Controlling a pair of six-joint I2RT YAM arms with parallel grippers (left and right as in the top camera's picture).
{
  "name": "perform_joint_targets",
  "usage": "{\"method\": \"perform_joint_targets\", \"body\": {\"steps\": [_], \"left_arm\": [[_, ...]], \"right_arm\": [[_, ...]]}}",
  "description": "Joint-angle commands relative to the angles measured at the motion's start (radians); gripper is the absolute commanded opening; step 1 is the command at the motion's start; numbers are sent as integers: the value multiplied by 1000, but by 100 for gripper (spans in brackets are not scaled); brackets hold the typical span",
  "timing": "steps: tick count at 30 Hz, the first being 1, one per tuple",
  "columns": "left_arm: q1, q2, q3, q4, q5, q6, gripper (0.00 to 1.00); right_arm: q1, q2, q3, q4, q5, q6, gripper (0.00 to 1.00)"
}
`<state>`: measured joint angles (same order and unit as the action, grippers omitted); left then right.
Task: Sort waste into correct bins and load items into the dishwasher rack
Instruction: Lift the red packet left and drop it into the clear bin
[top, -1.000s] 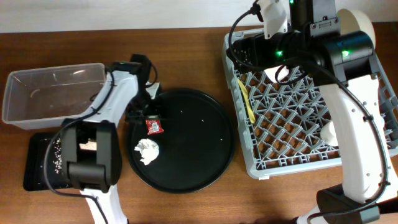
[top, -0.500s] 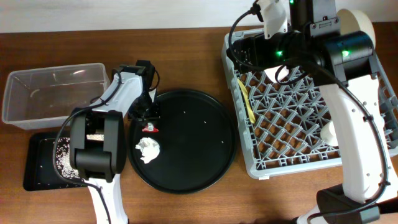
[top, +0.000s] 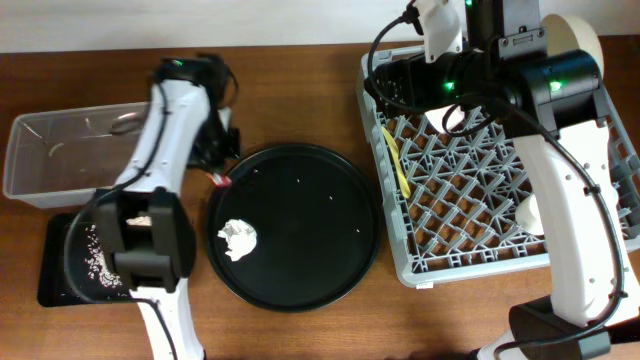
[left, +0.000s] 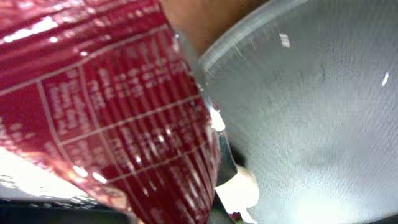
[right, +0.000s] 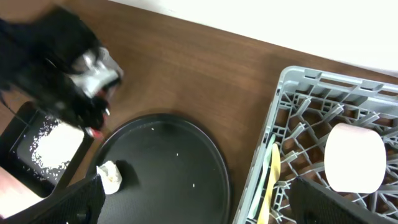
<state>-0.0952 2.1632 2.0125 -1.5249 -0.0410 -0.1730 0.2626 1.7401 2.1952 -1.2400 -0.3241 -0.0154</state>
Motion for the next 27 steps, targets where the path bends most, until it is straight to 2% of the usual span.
{"method": "perform_joint_targets", "body": {"steps": [1,3,6,7,8,9,12,13,14,17,20,22,23,27], "left_arm": [[114,-56,114,26,-61,9,7],[190,-51,116,84,-65,9,11],[274,-35,115,136,-52,2,12],[294,-32,115,151,-42,2,15],[317,-29,115,171,-21,2,31],[332,-29,115,182,-8,2,39],[354,-29,115,192,-6,2,81],[354,-29,115,188,-7,2,86],[354,-29,115,185,-7,3,99],[354,-29,116,188,-7,17,99],[354,-34,133,86,129,17,99],[347,-38,146,-2,222,71,90],[335,-48,146,-32,219,102,84],[261,-97,146,-145,174,108,80]], "right_arm": [[5,3,2,2,-13,-3,98],[5,3,2,2,-13,-3,98],[5,3,2,2,-13,-3,98],[5,3,2,2,-12,-3,98],[5,3,2,2,-12,-3,98],[5,3,2,2,-12,-3,98],[5,3,2,2,-13,-3,98],[5,3,2,2,-12,-3,98],[5,3,2,2,-12,-3,98],[5,3,2,2,-12,-3,98],[5,3,2,2,-12,-3,98],[5,3,2,2,-13,-3,98],[5,3,2,2,-13,-3,98],[5,3,2,2,-12,-3,98]]}}
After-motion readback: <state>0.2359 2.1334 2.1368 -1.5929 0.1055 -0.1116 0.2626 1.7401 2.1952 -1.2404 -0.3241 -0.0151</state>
